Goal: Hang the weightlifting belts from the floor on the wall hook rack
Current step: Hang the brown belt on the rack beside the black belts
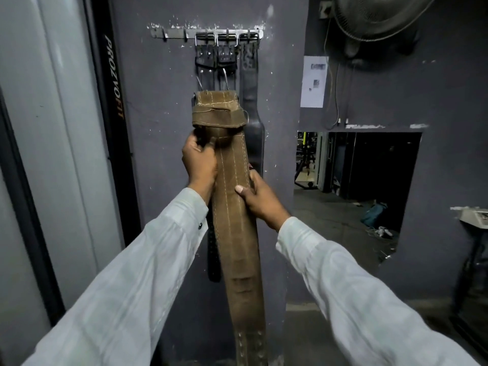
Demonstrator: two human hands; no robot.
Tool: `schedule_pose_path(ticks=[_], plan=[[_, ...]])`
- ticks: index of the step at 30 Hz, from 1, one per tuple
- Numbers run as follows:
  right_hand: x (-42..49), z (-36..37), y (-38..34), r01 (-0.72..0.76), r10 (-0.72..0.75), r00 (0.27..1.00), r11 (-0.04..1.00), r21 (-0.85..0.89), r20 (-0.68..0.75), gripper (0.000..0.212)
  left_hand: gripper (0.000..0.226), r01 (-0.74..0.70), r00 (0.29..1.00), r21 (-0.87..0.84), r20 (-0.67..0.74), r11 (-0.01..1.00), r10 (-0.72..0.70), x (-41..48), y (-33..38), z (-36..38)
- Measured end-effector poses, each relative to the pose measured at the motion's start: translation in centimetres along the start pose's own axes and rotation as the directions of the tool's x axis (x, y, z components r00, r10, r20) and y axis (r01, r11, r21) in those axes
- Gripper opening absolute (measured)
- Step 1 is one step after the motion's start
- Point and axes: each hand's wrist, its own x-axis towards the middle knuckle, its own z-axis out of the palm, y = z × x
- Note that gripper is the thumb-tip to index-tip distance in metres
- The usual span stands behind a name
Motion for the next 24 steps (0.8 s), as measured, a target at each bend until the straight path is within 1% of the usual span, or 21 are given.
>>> schedule_pose_path(ticks=[2, 3, 4, 5, 7, 8, 9, 10, 12, 13, 14, 15, 16, 17, 19, 20, 21, 24], plan=[[-0.3, 0.7, -0.3, 0.028, -0.027, 0.993, 1.000, 0.008, -0.113, 0.024, 0.032, -0.046, 0.999, 0.005, 0.018, 0.999, 0.046, -0.4, 0.3, 0.4], [-0.4, 0.7, -0.6, 0.027, -0.025, 0.992, 0.999, 0.017, -0.128, 0.023, 0.032, -0.059, 0.998, 0.016, 0.020, 0.998, 0.059, -0.6, 0.5, 0.5], [-0.6, 0.6, -0.7, 0.022, -0.018, 0.994, 0.999, 0.033, -0.111, 0.024, 0.031, -0.071, 0.997, 0.028, 0.018, 0.997, 0.071, -0.7, 0.7, 0.4], [-0.9, 0.4, -0.6, 0.011, -0.007, 0.998, 0.998, 0.066, -0.066, 0.029, 0.030, -0.077, 0.997, 0.040, 0.019, 0.996, 0.077, -0.7, 0.9, 0.2], [-1.5, 0.2, 0.2, -0.058, 0.051, 0.997, 0.991, 0.120, 0.066, 0.042, 0.031, -0.078, 0.997, 0.050, 0.024, 0.996, 0.077, -0.3, 1.3, -0.3], [-1.9, 0.4, 0.7, -0.089, 0.074, 0.990, 0.989, 0.121, 0.124, 0.046, 0.032, -0.077, 0.997, 0.058, 0.020, 0.995, 0.076, -0.1, 1.5, -0.5], [-2.3, 0.9, 1.4, -0.091, 0.076, 0.988, 0.990, 0.112, 0.136, 0.046, 0.033, -0.076, 0.997, 0.071, 0.012, 0.995, 0.076, 0.1, 1.8, -0.6], [-2.7, 1.5, 1.9, -0.066, 0.056, 0.994, 0.992, 0.104, 0.095, 0.042, 0.034, -0.077, 0.997, 0.084, 0.004, 0.993, 0.077, 0.2, 1.9, -0.7], [-3.1, 2.7, 2.3, -0.002, 0.007, 0.998, 0.997, 0.079, -0.055, 0.032, 0.036, -0.080, 0.997, 0.095, -0.012, 0.992, 0.082, 0.0, 2.1, -0.7], [-3.3, 3.1, 2.1, 0.011, -0.005, 0.994, 0.998, 0.063, -0.106, 0.028, 0.035, -0.080, 0.997, 0.098, -0.016, 0.992, 0.082, -0.4, 2.2, -0.7], [-3.5, 3.2, 1.9, 0.009, -0.003, 0.992, 0.998, 0.054, -0.125, 0.026, 0.034, -0.076, 0.997, 0.102, -0.017, 0.992, 0.078, -0.8, 2.2, -0.8], [-3.8, 3.0, 1.8, 0.008, -0.001, 0.994, 0.998, 0.061, -0.111, 0.024, 0.034, -0.074, 0.997, 0.106, -0.018, 0.992, 0.076, -1.1, 2.2, -0.8], [-4.2, 2.8, 1.8, 0.000, 0.006, 0.998, 0.996, 0.093, -0.067, 0.025, 0.034, -0.076, 0.997, 0.105, -0.021, 0.992, 0.078, -1.3, 2.1, -1.0], [-4.6, 2.5, 2.2, -0.027, 0.027, 1.000, 0.989, 0.145, 0.003, 0.028, 0.034, -0.073, 0.997, 0.104, -0.028, 0.992, 0.076, -1.4, 2.1, -1.2], [-5.8, 2.2, 3.0, -0.140, 0.097, 0.978, 0.962, 0.233, 0.184, 0.038, 0.034, -0.049, 0.997, 0.094, -0.062, 0.994, 0.054, -1.1, 2.2, -1.5], [-6.4, 2.4, 3.6, -0.179, 0.123, 0.963, 0.958, 0.224, 0.241, 0.041, 0.034, -0.033, 0.996, 0.091, -0.082, 0.995, 0.041, -0.9, 2.4, -1.6], [-6.9, 2.9, 4.3, -0.182, 0.132, 0.962, 0.963, 0.200, 0.239, 0.042, 0.034, -0.024, 0.995, 0.093, -0.096, 0.995, 0.033, -0.8, 2.5, -1.6], [-7.6, 4.4, 5.4, -0.120, 0.109, 0.991, 0.978, 0.169, 0.072, 0.032, 0.034, -0.012, 0.996, 0.091, -0.085, 0.996, 0.019, -1.0, 2.6, -1.7]])
